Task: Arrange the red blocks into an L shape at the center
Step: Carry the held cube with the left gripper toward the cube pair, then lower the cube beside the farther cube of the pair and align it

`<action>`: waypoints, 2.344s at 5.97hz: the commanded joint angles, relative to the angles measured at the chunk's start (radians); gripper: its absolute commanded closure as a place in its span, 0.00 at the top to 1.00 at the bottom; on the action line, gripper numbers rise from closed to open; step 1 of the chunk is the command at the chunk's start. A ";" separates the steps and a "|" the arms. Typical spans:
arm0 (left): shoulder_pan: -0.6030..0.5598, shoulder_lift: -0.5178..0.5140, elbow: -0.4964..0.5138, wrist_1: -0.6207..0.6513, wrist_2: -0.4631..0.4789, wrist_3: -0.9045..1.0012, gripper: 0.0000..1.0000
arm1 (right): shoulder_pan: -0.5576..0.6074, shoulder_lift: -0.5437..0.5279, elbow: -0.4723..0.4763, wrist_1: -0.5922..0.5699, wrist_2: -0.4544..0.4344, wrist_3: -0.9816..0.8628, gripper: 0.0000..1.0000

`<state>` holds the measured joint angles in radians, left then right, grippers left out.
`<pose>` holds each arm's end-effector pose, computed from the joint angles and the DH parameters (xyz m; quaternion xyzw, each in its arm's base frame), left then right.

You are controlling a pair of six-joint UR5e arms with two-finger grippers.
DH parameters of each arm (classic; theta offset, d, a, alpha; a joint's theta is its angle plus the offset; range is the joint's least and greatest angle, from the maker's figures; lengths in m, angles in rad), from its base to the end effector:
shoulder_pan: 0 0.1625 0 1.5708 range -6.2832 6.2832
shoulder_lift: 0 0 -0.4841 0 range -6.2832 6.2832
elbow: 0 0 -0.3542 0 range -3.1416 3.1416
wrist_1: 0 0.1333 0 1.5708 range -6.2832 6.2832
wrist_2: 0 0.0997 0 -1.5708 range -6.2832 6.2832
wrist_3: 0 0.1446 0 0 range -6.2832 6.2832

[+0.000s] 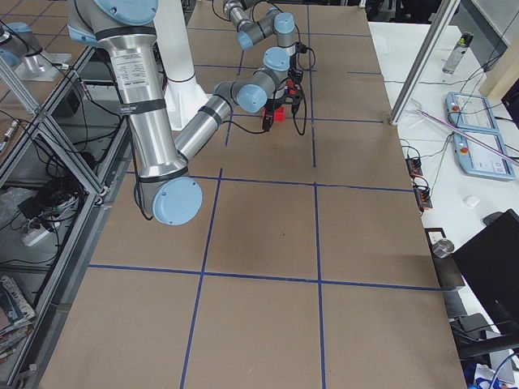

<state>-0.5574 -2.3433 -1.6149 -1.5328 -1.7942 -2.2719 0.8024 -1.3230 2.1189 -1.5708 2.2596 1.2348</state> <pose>0.5832 -0.4829 0.2814 -0.1299 0.3688 -0.5069 0.7682 -0.3289 -0.3998 0.3856 -0.0656 -0.4750 0.0732 0.8745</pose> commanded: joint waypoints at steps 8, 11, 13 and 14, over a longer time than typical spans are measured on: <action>0.085 -0.014 0.091 0.013 0.002 -0.365 0.00 | 0.000 -0.001 0.003 0.000 0.005 0.000 1.00; 0.083 -0.048 0.107 0.051 -0.001 -0.370 0.01 | 0.001 -0.001 0.009 0.000 0.006 0.032 1.00; 0.080 -0.060 0.116 0.065 -0.001 -0.374 0.02 | 0.000 -0.001 0.007 0.000 0.006 0.034 1.00; 0.080 -0.060 0.119 0.063 -0.001 -0.376 0.02 | 0.000 -0.001 0.007 0.000 0.006 0.034 1.00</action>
<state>-0.4764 -2.4026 -1.4999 -1.4700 -1.7947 -2.6458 0.8028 -1.3238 2.1266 -1.5708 2.2657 1.2678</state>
